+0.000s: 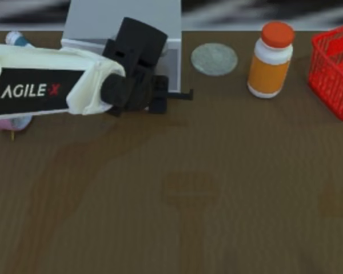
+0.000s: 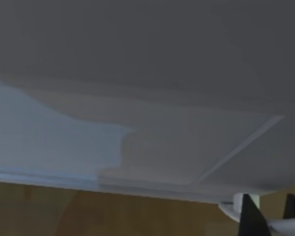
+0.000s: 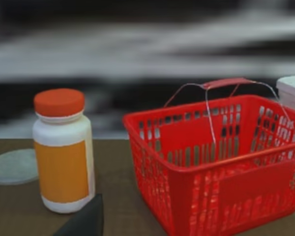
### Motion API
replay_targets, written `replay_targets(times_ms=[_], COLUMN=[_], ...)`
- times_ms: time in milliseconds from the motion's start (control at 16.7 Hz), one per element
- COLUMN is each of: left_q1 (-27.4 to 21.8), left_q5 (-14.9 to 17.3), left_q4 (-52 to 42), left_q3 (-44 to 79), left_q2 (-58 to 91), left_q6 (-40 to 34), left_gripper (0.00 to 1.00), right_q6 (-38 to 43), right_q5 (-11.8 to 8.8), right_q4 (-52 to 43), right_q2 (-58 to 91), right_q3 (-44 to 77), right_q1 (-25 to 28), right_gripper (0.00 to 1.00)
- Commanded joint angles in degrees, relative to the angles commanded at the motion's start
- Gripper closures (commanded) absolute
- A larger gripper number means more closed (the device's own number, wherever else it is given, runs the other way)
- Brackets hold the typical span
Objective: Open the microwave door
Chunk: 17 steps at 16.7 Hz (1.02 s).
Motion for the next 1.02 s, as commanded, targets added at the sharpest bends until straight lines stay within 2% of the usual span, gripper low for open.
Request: replay_targets(times_ms=[360, 1020], left_q1=[0.0, 0.78], left_q5=[0.0, 2.55], left_q4=[0.0, 1.64], left_q3=[0.0, -3.09], left_q2=[0.0, -2.08], left_q6=[0.0, 3.18], left_gripper=[1.0, 1.0], right_q6=[0.0, 0.0], right_q5=[0.0, 0.0], right_q4=[0.0, 0.0], right_q2=[0.0, 0.0], right_q3=[0.0, 0.0], right_q1=[0.0, 0.0], right_gripper=[0.0, 0.0])
